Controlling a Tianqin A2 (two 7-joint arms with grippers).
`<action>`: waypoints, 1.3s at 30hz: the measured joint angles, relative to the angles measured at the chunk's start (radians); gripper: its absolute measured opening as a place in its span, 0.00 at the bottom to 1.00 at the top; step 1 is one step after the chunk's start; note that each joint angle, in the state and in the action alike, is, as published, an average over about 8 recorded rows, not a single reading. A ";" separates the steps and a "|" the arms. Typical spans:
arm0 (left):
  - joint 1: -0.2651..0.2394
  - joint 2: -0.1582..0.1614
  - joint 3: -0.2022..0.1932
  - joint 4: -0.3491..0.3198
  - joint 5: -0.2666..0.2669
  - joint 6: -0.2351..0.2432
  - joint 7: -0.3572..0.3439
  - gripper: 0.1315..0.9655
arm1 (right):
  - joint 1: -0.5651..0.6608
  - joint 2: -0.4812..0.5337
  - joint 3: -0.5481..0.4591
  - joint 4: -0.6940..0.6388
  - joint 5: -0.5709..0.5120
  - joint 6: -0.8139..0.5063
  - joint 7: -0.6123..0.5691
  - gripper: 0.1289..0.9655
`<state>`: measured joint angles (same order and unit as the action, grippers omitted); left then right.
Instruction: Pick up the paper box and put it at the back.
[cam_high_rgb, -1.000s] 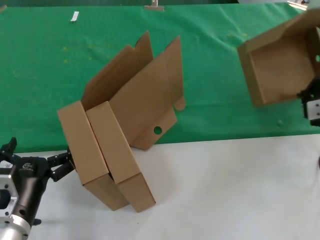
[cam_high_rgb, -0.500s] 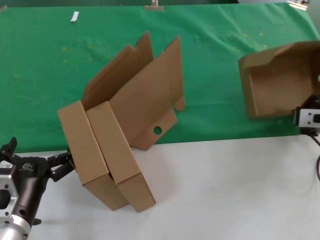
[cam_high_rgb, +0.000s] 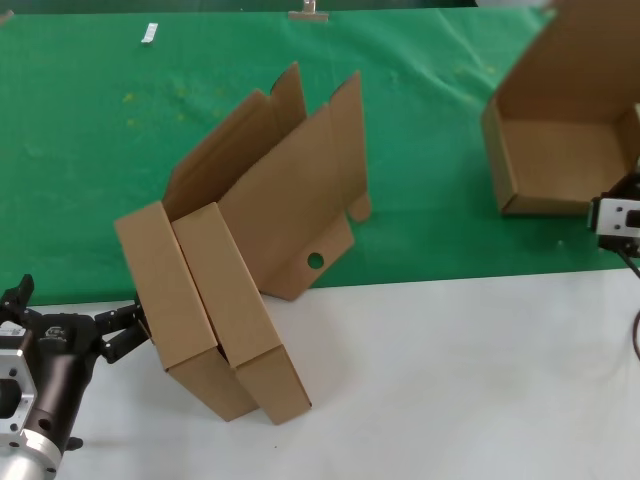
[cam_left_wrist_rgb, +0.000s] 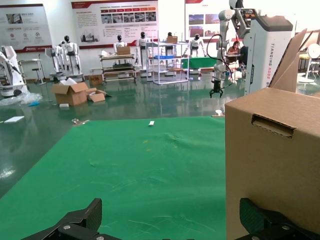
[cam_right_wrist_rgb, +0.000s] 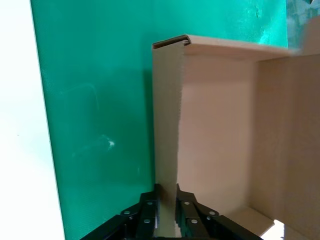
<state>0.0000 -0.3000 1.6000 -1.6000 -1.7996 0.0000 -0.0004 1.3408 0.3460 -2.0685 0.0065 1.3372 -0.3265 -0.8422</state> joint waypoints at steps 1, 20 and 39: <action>0.000 0.000 0.000 0.000 0.000 0.000 0.000 1.00 | 0.001 0.000 0.000 0.000 -0.001 0.000 0.000 0.07; 0.000 0.000 0.000 0.000 0.000 0.000 0.000 1.00 | 0.030 0.049 0.158 0.006 0.147 -0.116 -0.225 0.34; 0.000 0.000 0.000 0.000 0.000 0.000 0.000 1.00 | 0.021 0.268 0.335 0.054 0.333 -0.594 -0.349 0.81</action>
<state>0.0000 -0.3000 1.6001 -1.6000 -1.7997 0.0000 -0.0004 1.3622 0.6137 -1.7333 0.0603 1.6706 -0.9208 -1.1915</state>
